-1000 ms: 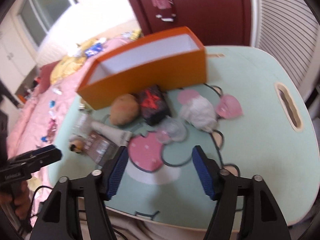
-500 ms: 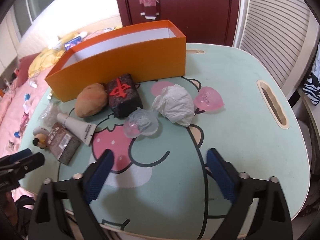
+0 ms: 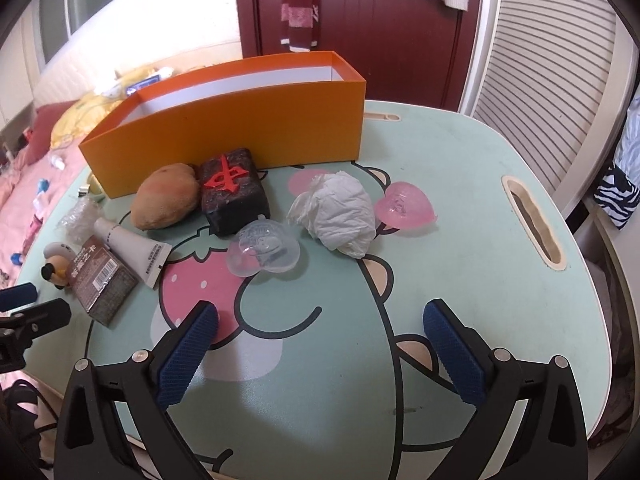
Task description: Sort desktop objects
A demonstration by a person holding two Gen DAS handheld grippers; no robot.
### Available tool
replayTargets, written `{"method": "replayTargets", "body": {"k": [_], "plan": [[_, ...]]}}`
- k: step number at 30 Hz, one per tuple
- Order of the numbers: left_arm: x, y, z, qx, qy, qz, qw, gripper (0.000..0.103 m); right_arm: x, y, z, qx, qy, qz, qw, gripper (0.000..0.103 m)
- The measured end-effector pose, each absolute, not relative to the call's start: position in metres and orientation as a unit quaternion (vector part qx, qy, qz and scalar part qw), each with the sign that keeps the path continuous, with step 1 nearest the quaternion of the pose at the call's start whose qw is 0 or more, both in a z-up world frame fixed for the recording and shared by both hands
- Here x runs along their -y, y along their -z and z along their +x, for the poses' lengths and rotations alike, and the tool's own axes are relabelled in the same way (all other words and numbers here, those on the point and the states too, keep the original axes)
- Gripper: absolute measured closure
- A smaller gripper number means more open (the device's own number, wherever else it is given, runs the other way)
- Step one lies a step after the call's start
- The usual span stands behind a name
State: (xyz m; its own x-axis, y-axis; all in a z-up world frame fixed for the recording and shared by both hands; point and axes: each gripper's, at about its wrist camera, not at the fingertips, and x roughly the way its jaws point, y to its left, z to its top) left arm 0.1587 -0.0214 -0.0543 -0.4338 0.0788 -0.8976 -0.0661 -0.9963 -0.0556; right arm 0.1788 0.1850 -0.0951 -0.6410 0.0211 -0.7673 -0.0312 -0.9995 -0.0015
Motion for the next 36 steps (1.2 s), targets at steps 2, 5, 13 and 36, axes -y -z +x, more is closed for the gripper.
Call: {"method": "replayTargets", "body": {"k": [2,5,13,36], "plan": [[0.02,0.054,0.159,0.003,-0.846,-0.532,0.041,0.015,-0.186,0.096,0.18,-0.006,-0.906,-0.424,0.014,0.0],[0.02,0.054,0.16,0.001,-0.845,-0.533,0.039,0.015,-0.189,0.095,0.182,-0.005,-0.906,-0.424,0.011,0.0],[0.019,0.054,0.16,-0.007,-0.844,-0.536,0.031,0.014,-0.194,0.094,0.185,-0.001,-0.908,-0.419,0.003,0.0],[0.022,0.059,0.157,-0.006,-0.836,-0.547,0.029,0.001,-0.199,0.092,0.185,0.003,-0.909,-0.416,-0.002,0.0]]}}
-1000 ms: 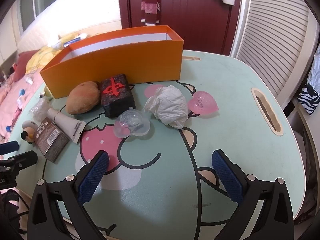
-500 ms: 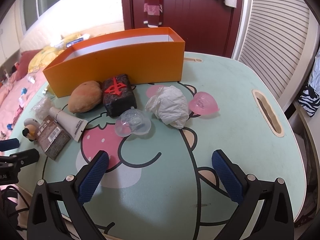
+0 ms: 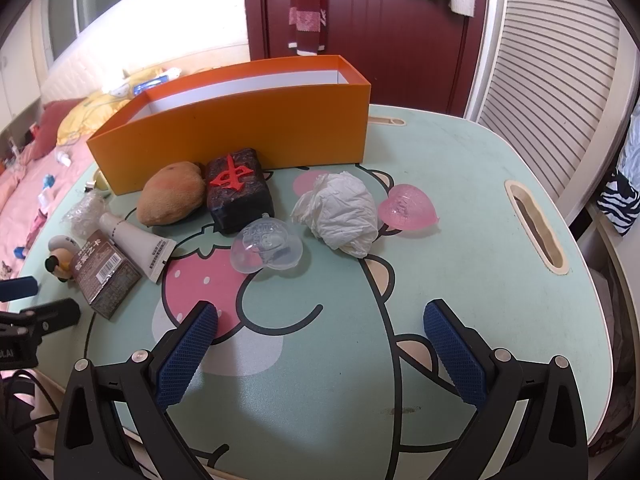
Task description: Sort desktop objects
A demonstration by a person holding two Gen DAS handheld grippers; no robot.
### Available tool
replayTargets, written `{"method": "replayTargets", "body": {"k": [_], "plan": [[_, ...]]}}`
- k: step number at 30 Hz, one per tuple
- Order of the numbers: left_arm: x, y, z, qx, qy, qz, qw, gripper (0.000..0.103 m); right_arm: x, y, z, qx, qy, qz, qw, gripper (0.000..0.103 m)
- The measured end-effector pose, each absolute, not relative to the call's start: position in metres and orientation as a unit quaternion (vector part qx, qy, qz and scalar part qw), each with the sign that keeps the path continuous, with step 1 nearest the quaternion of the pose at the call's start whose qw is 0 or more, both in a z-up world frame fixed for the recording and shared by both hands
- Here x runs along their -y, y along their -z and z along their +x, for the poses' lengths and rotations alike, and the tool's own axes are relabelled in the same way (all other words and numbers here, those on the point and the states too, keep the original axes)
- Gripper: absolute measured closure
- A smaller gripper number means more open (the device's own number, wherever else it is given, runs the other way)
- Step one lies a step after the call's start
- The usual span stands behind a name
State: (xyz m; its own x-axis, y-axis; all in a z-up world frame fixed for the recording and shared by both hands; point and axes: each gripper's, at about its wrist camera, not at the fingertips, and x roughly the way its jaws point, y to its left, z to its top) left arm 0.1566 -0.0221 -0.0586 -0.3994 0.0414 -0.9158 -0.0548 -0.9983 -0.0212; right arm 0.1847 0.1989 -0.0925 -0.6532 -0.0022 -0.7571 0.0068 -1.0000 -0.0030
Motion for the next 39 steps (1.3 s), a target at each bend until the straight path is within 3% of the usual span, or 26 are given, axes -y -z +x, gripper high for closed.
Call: {"method": "replayTargets", "body": {"k": [7,14,19,21,23,28,33,36,38,39], "plan": [[0.027,0.057,0.157,0.005,-0.838,-0.545,0.035,0.001,-0.2,0.091,0.182,-0.004,0.909,0.416,0.005,0.0],[0.059,0.045,0.153,0.073,-0.848,-0.522,0.052,0.001,-0.199,0.091,0.182,-0.006,0.911,0.413,0.009,0.0],[0.087,0.017,0.131,0.063,-0.881,-0.469,0.016,0.001,-0.198,0.091,0.182,-0.007,0.911,0.412,0.01,0.0],[0.093,0.013,0.114,0.049,-0.89,-0.454,0.002,0.007,-0.198,0.092,0.182,-0.007,0.911,0.411,0.01,0.0],[0.093,0.017,0.095,0.04,-0.886,-0.462,0.022,0.017,-0.198,0.092,0.182,-0.007,0.912,0.41,0.011,0.0],[0.077,0.032,0.071,0.029,-0.869,-0.478,0.125,0.017,-0.198,0.092,0.182,-0.008,0.912,0.41,0.012,0.0],[0.06,0.045,0.05,0.006,-0.86,-0.492,0.139,0.019,-0.199,0.093,0.182,-0.007,0.913,0.409,0.01,0.0],[0.054,0.048,0.041,-0.004,-0.862,-0.489,0.135,0.034,-0.199,0.094,0.181,-0.007,0.913,0.408,0.009,0.0],[0.05,0.046,0.041,-0.021,-0.867,-0.481,0.129,0.054,-0.199,0.094,0.18,-0.008,0.913,0.407,0.009,0.0],[0.048,0.045,0.041,-0.027,-0.868,-0.479,0.128,0.059,-0.199,0.094,0.18,-0.008,0.914,0.407,0.01,0.0]]}}
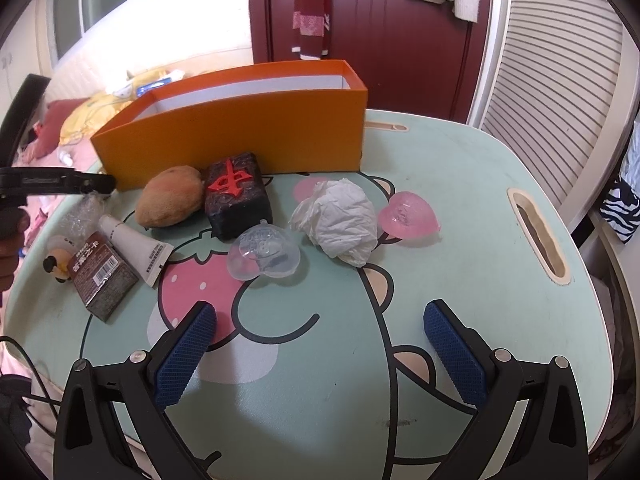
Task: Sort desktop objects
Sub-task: 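Grasp the silver metal cup on the table with the left tool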
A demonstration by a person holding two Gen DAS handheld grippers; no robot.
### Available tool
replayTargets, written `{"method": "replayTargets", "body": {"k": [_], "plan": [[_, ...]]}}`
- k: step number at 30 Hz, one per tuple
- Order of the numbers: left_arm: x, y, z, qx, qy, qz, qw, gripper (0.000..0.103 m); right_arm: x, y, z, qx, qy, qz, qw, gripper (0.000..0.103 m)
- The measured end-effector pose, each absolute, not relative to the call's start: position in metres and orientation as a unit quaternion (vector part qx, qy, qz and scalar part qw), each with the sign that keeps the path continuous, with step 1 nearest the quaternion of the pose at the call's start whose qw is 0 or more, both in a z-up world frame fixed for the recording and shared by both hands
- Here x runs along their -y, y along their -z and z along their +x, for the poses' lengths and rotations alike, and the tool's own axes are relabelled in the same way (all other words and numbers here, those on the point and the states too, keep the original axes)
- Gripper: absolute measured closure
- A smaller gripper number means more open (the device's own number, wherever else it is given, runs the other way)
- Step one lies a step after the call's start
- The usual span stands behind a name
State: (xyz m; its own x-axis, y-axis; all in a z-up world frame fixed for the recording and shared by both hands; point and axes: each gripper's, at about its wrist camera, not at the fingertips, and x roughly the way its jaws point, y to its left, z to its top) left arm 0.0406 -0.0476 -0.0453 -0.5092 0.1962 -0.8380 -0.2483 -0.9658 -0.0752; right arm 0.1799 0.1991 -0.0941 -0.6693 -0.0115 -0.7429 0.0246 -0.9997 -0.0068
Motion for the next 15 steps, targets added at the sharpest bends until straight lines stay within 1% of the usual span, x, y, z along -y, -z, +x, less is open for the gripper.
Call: {"method": "replayTargets", "body": {"k": [1,5,9,15], "plan": [[0.047,0.044,0.041,-0.031,-0.869,-0.478,0.126,0.072,-0.199,0.094,0.18,-0.008,0.914,0.406,0.01,0.0],[0.048,0.042,0.048,-0.033,-0.873,-0.473,0.117,0.071,-0.2,0.095,0.178,-0.009,0.914,0.405,0.012,0.0],[0.056,0.041,0.064,-0.033,-0.88,-0.466,0.083,0.071,-0.201,0.096,0.178,-0.01,0.915,0.403,0.014,0.0],[0.069,0.038,0.093,0.009,-0.879,-0.474,0.047,0.071,-0.209,0.092,0.181,-0.006,0.918,0.397,0.004,0.0]]}}
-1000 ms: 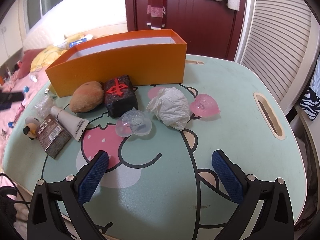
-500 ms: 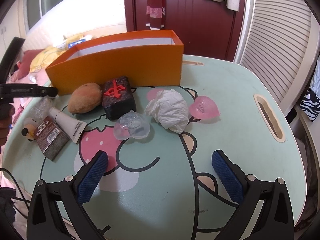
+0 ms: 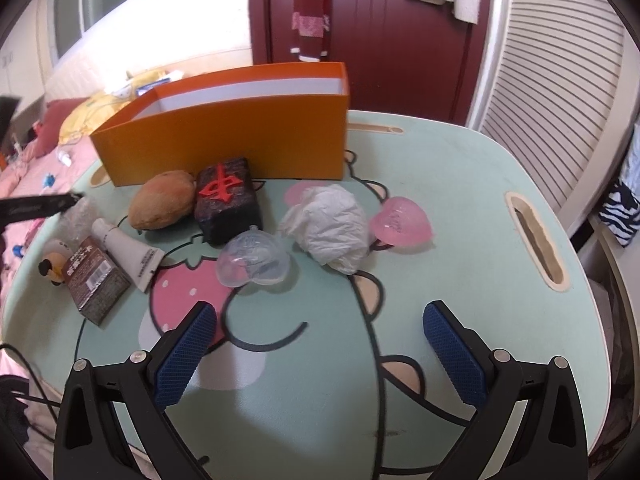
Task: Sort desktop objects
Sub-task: 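Grasp the silver metal cup on the table with the left tool, then grasp the pink translucent heart with the right tool while the left tool holds the silver cup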
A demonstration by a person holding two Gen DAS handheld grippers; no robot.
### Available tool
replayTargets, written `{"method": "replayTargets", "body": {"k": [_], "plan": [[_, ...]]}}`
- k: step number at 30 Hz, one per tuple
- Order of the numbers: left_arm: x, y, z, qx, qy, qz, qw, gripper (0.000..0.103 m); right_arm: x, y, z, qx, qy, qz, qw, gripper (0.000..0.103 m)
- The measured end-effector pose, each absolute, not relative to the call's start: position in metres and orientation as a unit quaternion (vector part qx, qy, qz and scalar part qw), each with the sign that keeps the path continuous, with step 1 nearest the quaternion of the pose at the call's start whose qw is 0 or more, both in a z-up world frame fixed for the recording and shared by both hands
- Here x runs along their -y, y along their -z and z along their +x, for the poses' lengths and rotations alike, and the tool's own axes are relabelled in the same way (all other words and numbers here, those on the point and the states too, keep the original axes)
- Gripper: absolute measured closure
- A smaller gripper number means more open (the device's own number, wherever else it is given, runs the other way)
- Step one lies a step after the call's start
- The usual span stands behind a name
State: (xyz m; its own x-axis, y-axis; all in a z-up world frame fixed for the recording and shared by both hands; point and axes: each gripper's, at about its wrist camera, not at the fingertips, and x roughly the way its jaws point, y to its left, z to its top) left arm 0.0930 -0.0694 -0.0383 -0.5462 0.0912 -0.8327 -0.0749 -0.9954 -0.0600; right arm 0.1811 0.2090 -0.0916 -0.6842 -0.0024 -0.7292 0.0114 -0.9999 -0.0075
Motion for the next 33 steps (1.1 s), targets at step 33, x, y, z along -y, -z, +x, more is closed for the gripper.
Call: {"method": "replayTargets", "body": {"k": [33], "plan": [[0.056,0.049,0.126,0.023,-0.892,-0.451,-0.026,0.071,-0.258,0.082,0.119,-0.002,0.889,0.457,-0.012,0.04]]}}
